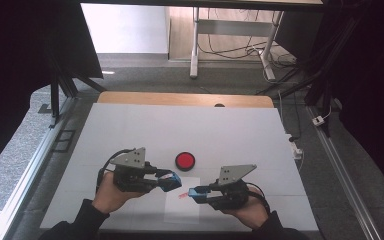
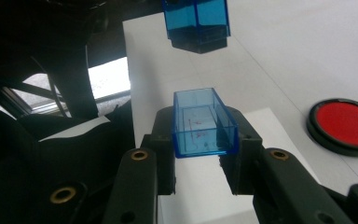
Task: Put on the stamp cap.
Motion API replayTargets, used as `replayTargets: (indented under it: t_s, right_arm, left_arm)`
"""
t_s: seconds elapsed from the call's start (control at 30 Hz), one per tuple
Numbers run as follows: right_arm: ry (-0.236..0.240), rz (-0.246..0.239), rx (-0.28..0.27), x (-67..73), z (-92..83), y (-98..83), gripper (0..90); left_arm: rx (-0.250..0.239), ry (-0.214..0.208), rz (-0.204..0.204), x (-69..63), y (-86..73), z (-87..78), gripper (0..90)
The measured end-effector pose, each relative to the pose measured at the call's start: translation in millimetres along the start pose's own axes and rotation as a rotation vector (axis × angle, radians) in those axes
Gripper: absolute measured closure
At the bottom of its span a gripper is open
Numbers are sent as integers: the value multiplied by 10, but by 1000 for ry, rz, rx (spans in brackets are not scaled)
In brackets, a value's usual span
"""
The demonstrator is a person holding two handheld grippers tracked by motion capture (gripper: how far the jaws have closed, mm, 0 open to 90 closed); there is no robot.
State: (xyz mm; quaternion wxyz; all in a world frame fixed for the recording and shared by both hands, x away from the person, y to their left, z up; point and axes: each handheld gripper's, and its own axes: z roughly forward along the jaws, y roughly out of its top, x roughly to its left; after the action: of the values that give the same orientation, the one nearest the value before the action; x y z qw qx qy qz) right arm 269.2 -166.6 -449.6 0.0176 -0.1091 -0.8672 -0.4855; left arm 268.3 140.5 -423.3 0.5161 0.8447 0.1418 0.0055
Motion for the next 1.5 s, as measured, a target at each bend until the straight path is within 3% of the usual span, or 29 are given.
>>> replayTargets:
  t_s: [0.33, 0.7, 1.17, 1.3, 1.5]
  right_arm:
    - [66, -15, -17, -77, 209, 53, 683]
    - [148, -42, -4, -63, 410, 139, 684]
    - [180, -48, -4, -49, 433, 146, 685]
    - [184, -51, 2, -44, 435, 151, 686]
    - [194, -60, -4, -33, 434, 161, 687]
  left_arm:
    - [-32, -46, 10, 17, 19, -14, 704]
    - [-29, -93, 68, -22, 32, 33, 705]
    - [-32, -148, 97, -34, 8, 67, 705]
    - [-13, -155, 108, -47, 8, 101, 704]
    - [-41, -183, 86, -22, -11, 99, 705]
